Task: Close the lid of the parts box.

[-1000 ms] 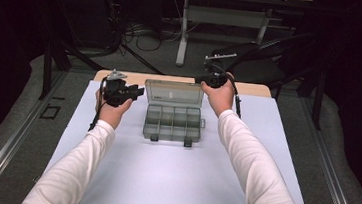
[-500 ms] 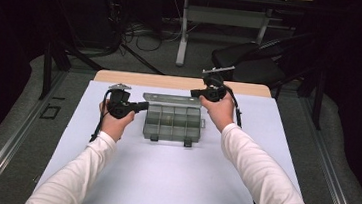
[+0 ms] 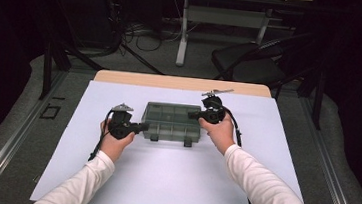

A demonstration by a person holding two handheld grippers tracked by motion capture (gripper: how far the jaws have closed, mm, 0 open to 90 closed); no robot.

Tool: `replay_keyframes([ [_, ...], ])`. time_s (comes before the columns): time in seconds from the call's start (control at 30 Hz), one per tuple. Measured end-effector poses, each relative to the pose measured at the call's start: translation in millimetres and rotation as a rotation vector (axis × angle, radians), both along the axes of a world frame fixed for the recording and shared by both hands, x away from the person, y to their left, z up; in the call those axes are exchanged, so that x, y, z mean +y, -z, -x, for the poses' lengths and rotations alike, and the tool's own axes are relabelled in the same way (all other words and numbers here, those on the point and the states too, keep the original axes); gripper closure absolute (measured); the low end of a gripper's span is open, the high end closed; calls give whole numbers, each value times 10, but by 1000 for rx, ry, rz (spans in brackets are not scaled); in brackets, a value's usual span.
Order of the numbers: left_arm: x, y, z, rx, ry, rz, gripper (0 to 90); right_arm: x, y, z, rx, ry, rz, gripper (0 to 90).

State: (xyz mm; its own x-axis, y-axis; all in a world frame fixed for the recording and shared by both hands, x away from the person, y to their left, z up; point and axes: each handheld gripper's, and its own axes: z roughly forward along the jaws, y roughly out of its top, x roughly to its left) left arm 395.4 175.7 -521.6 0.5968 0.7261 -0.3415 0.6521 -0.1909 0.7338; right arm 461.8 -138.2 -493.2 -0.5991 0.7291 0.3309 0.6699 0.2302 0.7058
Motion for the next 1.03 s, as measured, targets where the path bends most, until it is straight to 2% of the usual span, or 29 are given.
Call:
replay_keyframes([
  [0.13,26,-14,107,-7,7,18,900,-29,92,19,21,3,8,900],
  [0.2,29,-46,132,-21,2,22,900,-37,136,25,23,7,-5,900],
  [0.37,2,-109,78,-61,-21,10,900,-52,194,39,37,9,2,900],
  [0.47,-21,-63,-8,-58,-53,6,900,-52,236,44,32,6,-1,900],
  [0.5,-29,-36,-34,-62,-59,-10,900,-52,248,50,37,11,0,900],
  [0.6,-71,73,-85,-32,-69,-46,900,-62,272,58,36,12,-14,900],
  [0.63,-77,93,-88,-43,-65,-43,900,-63,283,59,34,9,-9,900],
  [0.77,-99,84,-86,-52,-66,-62,900,-71,315,73,35,8,-20,900],
  [0.8,-96,75,-78,-48,-66,-66,900,-76,304,77,42,6,-5,900],
  [0.83,-90,63,-69,-42,-67,-68,898,-71,307,81,28,10,-13,900],
  [0.9,-78,39,-47,-48,-82,-68,791,-68,286,113,-3,10,4,864],
  [0.97,-57,2,-11,-51,-68,-62,705,-72,250,160,-31,3,12,771],
  [1.03,-38,-41,31,-84,-44,-58,618,-76,196,231,-67,3,31,662],
])
